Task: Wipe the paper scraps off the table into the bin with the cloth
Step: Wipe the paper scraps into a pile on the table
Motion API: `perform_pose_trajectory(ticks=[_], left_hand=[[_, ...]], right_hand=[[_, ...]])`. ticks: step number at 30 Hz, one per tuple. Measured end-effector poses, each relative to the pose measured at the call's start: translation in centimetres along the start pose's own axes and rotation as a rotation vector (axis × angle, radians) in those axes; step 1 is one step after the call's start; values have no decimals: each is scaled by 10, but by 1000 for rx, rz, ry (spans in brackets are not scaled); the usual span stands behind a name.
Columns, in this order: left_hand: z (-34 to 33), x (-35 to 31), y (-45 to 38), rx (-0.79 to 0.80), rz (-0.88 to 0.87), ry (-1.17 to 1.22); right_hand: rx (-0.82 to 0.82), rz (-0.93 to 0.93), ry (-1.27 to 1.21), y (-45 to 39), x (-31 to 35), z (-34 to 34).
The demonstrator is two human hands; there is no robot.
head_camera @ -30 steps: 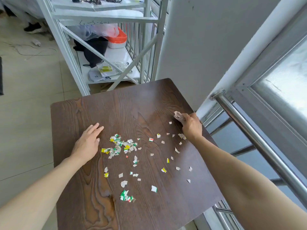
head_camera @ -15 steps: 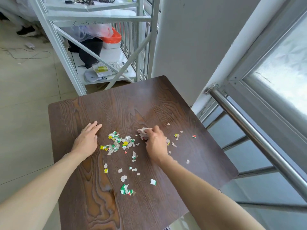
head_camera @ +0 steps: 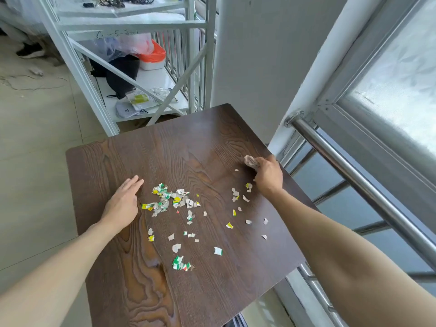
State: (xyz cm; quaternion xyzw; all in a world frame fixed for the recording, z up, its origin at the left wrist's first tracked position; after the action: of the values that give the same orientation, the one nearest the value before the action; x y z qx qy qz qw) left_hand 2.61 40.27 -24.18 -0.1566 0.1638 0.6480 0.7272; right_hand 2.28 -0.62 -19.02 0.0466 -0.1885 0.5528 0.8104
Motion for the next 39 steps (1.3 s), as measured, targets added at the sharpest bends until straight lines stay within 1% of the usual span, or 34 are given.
perform_pose_trajectory(ticks=[2, 4, 9, 13, 15, 17, 19, 21, 24, 26, 28, 34, 36, 39], left_hand=[[-2, 2, -2, 5, -9, 12], [-2, 2, -3, 11, -20, 10], [0, 0, 0, 17, -1, 0], [1, -2, 2, 16, 3, -15], [2, -3, 2, 17, -2, -13], [2, -4, 2, 22, -5, -11], [3, -4, 2, 28, 2, -13], [3, -5, 1, 28, 13, -21], [4, -7, 1, 20, 27, -19], [3, -7, 1, 22, 29, -15], [3, -8, 1, 16, 18, -10], [2, -6, 3, 6, 19, -1], [1, -5, 3, 16, 16, -3], [-1, -4, 3, 19, 16, -11]], right_hand=[[36, -29, 22, 0, 0, -8], [34, -13, 5, 11, 20, -17], [90, 175, -114, 56, 73, -40], [206, 332, -189, 85, 98, -47], [228, 382, -232, 91, 101, -41], [155, 354, -260, 81, 86, -27], [16, 257, -229, 63, 54, -5], [-83, 136, -133, 47, 10, 14], [-110, -118, 6, 37, -62, 28], [-86, -256, -11, 42, -86, 26], [-86, -282, -57, 49, -74, 17], [-64, -112, -227, 92, 27, -19], [-53, -89, -279, 103, 49, -26], [11, -57, -276, 114, 76, -35]])
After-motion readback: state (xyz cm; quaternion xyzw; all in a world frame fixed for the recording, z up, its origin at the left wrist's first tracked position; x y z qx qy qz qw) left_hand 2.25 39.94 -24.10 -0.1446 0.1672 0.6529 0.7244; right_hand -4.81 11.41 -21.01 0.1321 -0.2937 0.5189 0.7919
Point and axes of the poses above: each hand's wrist, its own y-axis away from the middle knuckle, its own z-axis out of the back of the hand, x = y × z, the point moved 9 cm from there along -y, towards the middle knuckle, and after that the axes turned 7 degrees about -x, right-handed, at the moved point
